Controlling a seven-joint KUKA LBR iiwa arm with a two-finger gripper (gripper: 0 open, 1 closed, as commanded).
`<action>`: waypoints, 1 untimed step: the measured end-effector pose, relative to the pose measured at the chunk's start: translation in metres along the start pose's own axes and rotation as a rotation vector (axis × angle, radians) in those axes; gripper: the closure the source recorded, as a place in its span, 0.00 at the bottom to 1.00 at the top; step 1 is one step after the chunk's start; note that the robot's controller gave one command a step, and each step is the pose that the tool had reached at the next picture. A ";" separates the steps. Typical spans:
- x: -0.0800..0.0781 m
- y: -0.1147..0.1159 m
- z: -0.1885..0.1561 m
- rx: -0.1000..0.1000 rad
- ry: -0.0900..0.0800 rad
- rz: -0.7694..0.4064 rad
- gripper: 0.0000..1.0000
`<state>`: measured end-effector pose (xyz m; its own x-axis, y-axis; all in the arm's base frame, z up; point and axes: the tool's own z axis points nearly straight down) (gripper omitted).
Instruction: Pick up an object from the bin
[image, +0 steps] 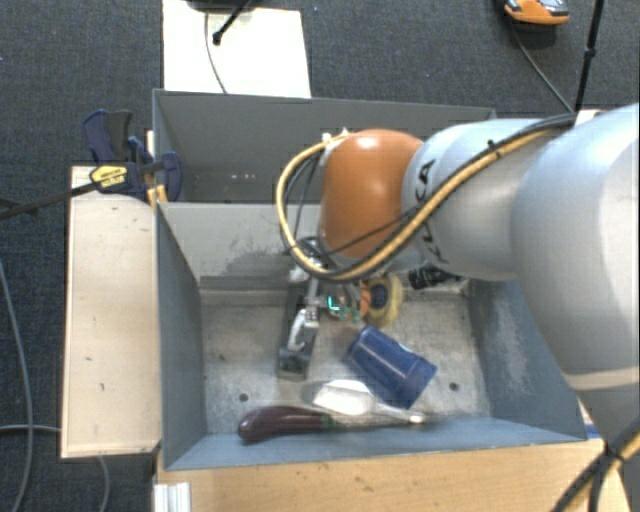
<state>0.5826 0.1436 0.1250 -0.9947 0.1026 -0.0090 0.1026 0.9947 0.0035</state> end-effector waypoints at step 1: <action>-0.019 0.012 0.038 0.002 -0.022 -0.275 0.00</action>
Offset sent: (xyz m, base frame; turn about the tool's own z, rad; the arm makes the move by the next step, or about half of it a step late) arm 0.0000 0.0000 0.0000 0.0000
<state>0.6030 0.1541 0.0877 -0.9846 -0.1717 -0.0313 -0.1717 0.9851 -0.0039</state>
